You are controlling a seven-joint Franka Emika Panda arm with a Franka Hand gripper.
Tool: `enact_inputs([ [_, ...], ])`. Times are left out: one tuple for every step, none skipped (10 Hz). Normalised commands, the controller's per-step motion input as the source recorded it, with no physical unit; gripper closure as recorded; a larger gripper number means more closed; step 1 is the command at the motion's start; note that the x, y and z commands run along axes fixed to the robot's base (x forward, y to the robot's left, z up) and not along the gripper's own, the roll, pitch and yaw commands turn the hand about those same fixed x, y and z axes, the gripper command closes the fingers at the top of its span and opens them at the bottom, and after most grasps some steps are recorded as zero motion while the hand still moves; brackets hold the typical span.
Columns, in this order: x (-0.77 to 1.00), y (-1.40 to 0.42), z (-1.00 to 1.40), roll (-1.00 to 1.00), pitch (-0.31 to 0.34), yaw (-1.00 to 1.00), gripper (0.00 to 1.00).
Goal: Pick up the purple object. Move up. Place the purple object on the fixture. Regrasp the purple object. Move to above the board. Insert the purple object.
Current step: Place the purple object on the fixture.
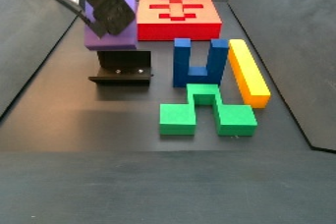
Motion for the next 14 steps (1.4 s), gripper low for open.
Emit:
enact_inputs([
  [-0.15,0.38,-0.17,0.22,0.0,0.0,1.0],
  [-0.07,0.3,-0.14,0.13,0.011,0.0,1.0],
  [-0.16,0.27,-0.11,-0.07,0.0,0.0,1.0],
  [-0.01,0.11,-0.03,0.0,0.0,0.0,1.0],
  [-0.03,0.09,-0.17,0.0,0.0,0.0,1.0],
  [-0.02,0.02,-0.24,0.0,0.0,0.01,1.0],
  [-0.03,0.03,-0.29,-0.04,-0.011,0.09,1.0],
  [-0.02,0.03,-0.27,-0.07,-0.029,0.1,1.0],
  [0.0,0.02,-0.21,-0.04,0.0,0.11,1.0],
  [0.0,0.0,-0.17,-0.07,0.0,0.12,1.0],
  [0.0,0.0,-0.12,-0.13,0.0,0.09,1.0],
  [0.0,0.0,-0.07,-0.14,0.0,0.05,1.0],
  [0.0,0.0,-0.02,-0.1,0.0,0.05,1.0],
  [0.0,0.0,0.0,0.0,0.0,0.06,1.0],
])
